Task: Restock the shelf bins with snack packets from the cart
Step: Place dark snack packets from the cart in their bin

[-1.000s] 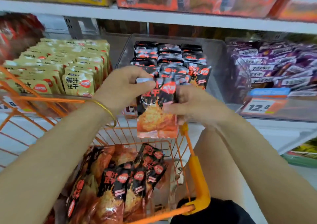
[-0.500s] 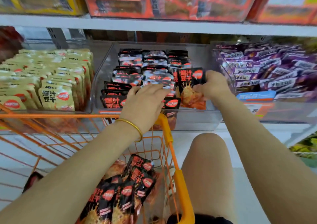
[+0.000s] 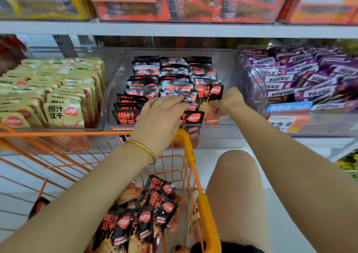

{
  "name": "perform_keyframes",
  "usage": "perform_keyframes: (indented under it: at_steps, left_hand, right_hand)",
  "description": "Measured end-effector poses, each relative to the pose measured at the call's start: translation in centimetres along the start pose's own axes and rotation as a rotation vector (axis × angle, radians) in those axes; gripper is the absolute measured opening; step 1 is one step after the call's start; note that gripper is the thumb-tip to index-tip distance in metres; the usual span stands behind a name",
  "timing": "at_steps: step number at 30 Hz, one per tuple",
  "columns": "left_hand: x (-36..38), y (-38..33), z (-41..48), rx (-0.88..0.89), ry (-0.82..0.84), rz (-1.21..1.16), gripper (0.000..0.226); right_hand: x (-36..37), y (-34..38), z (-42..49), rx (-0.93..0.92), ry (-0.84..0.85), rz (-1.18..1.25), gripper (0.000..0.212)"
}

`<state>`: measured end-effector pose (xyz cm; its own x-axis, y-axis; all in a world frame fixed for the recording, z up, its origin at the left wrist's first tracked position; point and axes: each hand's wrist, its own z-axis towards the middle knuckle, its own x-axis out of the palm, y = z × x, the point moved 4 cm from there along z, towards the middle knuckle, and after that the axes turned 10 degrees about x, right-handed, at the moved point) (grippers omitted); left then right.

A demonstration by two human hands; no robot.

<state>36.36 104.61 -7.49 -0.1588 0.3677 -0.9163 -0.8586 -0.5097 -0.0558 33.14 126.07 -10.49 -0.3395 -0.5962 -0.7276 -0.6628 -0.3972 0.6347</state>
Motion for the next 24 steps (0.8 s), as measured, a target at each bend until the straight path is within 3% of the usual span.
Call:
perform_keyframes:
  at_steps: [4, 9, 10, 12, 14, 17, 19, 21, 24]
  left_hand:
    - [-1.4, 0.0, -2.1, 0.054, -0.187, 0.015, 0.033]
    - [-2.6, 0.5, -5.5, 0.156, -0.143, -0.022, 0.023]
    - [-2.4, 1.0, -6.5, 0.156, -0.098, -0.053, 0.023]
    - [-1.6, 2.2, -8.4, 0.093, 0.017, -0.125, 0.022]
    - [0.1, 3.8, -10.1, -0.045, 0.187, -0.194, 0.015]
    - [2.8, 5.5, -12.5, -0.245, 0.514, -0.256, 0.02]
    - [3.5, 5.7, -13.4, -0.315, 0.649, -0.273, 0.026]
    - [3.6, 5.8, -13.8, -0.343, 0.706, -0.279, 0.031]
    - [3.5, 6.1, -14.1, -0.361, 0.719, -0.292, 0.032]
  right_hand:
    - [-1.0, 0.3, -1.8, -0.048, -0.074, 0.063, 0.066]
    - [-3.4, 2.4, -9.2, -0.432, -0.28, 0.052, 0.035]
    - [-3.2, 2.9, -11.4, -0.519, -0.218, 0.06, 0.025]
    - [-1.5, 3.6, -15.9, -0.639, 0.084, 0.033, 0.015]
    - [2.5, 3.6, -19.0, -0.727, 0.395, -0.256, 0.009]
    - [10.0, 2.2, -20.2, -0.735, 0.666, -0.866, 0.02]
    - [13.8, 0.6, -20.1, -0.701, 0.732, -1.197, 0.035]
    - [16.4, -0.8, -20.1, -0.696, 0.725, -1.486, 0.031]
    - [18.3, -2.0, -19.2, -0.629, 0.723, -1.626, 0.032]
